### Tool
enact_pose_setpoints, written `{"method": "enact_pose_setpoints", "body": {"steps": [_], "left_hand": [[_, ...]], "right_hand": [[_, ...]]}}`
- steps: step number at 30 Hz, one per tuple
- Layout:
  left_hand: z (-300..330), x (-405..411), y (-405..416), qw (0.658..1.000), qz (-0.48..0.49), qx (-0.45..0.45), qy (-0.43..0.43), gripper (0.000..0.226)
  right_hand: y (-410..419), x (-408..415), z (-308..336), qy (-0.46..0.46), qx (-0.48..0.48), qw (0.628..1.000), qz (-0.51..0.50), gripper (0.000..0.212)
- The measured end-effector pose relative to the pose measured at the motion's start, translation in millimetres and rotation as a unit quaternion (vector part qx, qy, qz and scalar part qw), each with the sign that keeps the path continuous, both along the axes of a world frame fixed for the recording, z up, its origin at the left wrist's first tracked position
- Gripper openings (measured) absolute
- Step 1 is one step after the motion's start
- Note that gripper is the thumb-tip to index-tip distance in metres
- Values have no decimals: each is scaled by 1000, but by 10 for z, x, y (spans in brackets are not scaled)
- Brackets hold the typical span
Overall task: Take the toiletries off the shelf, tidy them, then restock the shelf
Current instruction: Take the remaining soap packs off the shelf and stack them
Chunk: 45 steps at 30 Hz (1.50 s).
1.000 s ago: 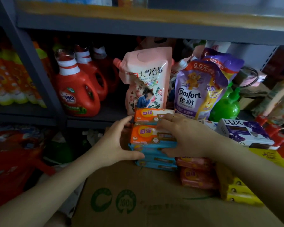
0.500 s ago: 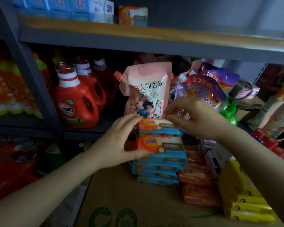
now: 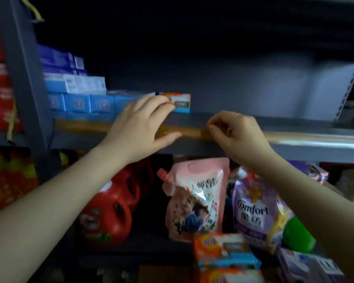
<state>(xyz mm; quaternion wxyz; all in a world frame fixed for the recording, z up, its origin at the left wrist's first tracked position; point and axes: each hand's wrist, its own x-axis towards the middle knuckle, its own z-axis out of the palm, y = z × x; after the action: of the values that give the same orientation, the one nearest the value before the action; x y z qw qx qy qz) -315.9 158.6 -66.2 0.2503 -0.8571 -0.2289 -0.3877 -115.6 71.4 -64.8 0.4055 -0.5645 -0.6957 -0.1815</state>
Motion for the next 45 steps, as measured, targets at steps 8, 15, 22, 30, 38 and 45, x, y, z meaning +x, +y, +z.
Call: {"method": "enact_pose_setpoints", "body": {"steps": [8, 15, 22, 30, 38, 45], "left_hand": [[450, -141, 656, 994, 102, -23, 42, 71], [306, -152, 735, 999, 42, 12, -8, 49], [271, -147, 769, 999, 48, 10, -22, 44], [257, -126, 745, 998, 60, 9, -29, 44], [261, -134, 703, 998, 38, 7, -57, 40], [315, -106, 438, 993, 15, 9, -120, 71]], "right_hand": [[1127, 29, 684, -60, -79, 990, -105, 21], [2067, 155, 791, -198, -283, 927, -146, 48], [2493, 454, 590, -212, -312, 907, -187, 64], [2514, 269, 514, -222, -226, 916, -247, 45], [1797, 160, 907, -185, -223, 947, -138, 45], [596, 49, 620, -24, -77, 996, 23, 40]]}}
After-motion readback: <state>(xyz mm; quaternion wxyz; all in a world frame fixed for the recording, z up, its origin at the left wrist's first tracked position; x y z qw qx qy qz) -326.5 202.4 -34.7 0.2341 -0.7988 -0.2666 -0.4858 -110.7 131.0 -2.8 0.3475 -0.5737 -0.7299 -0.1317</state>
